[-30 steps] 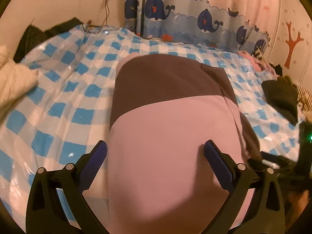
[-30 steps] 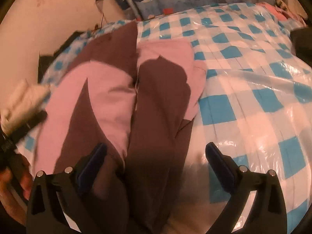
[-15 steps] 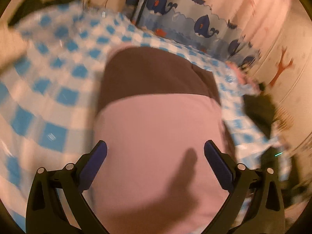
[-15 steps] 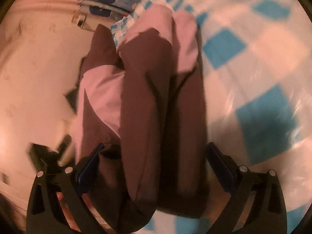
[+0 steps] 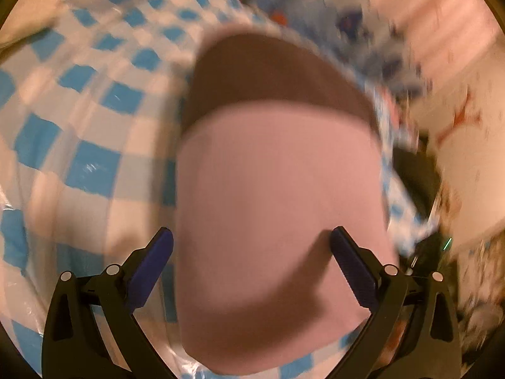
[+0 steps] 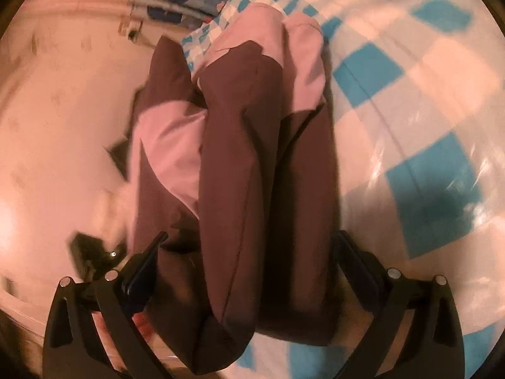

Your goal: Fold large clothes

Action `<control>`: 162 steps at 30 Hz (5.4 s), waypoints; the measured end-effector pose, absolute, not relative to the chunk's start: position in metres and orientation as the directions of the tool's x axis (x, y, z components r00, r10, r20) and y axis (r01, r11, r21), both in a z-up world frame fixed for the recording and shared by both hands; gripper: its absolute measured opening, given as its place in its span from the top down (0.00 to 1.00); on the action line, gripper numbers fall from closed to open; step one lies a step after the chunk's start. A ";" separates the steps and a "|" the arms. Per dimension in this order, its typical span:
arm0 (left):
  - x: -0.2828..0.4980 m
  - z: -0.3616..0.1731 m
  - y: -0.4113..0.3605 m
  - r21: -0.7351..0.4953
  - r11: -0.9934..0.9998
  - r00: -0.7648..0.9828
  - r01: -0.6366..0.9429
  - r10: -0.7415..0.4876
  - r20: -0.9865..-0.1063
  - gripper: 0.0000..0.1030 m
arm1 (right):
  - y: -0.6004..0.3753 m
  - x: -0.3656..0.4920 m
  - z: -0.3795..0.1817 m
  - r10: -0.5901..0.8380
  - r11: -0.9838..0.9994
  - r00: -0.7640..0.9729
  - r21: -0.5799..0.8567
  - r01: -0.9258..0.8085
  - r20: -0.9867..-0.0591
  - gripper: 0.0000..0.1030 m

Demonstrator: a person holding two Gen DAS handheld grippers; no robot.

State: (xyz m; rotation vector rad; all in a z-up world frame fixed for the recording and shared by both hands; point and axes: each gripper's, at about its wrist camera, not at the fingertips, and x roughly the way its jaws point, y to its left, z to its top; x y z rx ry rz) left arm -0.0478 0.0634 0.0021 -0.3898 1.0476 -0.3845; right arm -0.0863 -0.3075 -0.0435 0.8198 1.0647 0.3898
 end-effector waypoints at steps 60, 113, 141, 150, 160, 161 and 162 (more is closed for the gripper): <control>-0.050 0.039 0.017 -0.387 0.911 0.586 0.146 -0.395 -0.708 0.08 | -0.286 0.063 -0.032 0.320 0.827 0.655 0.539 0.160 -0.685 0.07; -0.058 -0.009 0.053 -0.561 0.819 0.322 0.120 -0.567 -0.759 0.08 | -0.306 -0.083 -0.054 0.764 0.527 0.384 0.845 0.092 -0.518 0.07; -0.092 0.053 0.001 -0.025 0.974 0.639 0.224 -0.166 -0.751 0.08 | -0.262 -0.124 0.062 0.341 0.930 0.709 0.330 -0.159 -0.617 0.07; -0.095 0.067 0.000 -0.007 0.981 0.693 0.194 -0.143 -0.707 0.08 | -0.272 -0.100 -0.027 0.436 0.872 0.515 0.488 -0.040 -0.738 0.07; -0.096 0.074 -0.005 0.013 0.982 0.721 0.189 -0.130 -0.681 0.08 | -0.276 -0.104 -0.020 0.438 0.873 0.525 0.486 -0.053 -0.730 0.07; -0.096 0.074 -0.007 0.021 0.981 0.722 0.191 -0.126 -0.681 0.08 | -0.274 -0.105 -0.021 0.439 0.872 0.525 0.487 -0.052 -0.729 0.07; -0.096 0.073 -0.008 0.028 0.981 0.723 0.192 -0.122 -0.680 0.08 | -0.275 -0.104 -0.021 0.439 0.871 0.527 0.489 -0.052 -0.728 0.07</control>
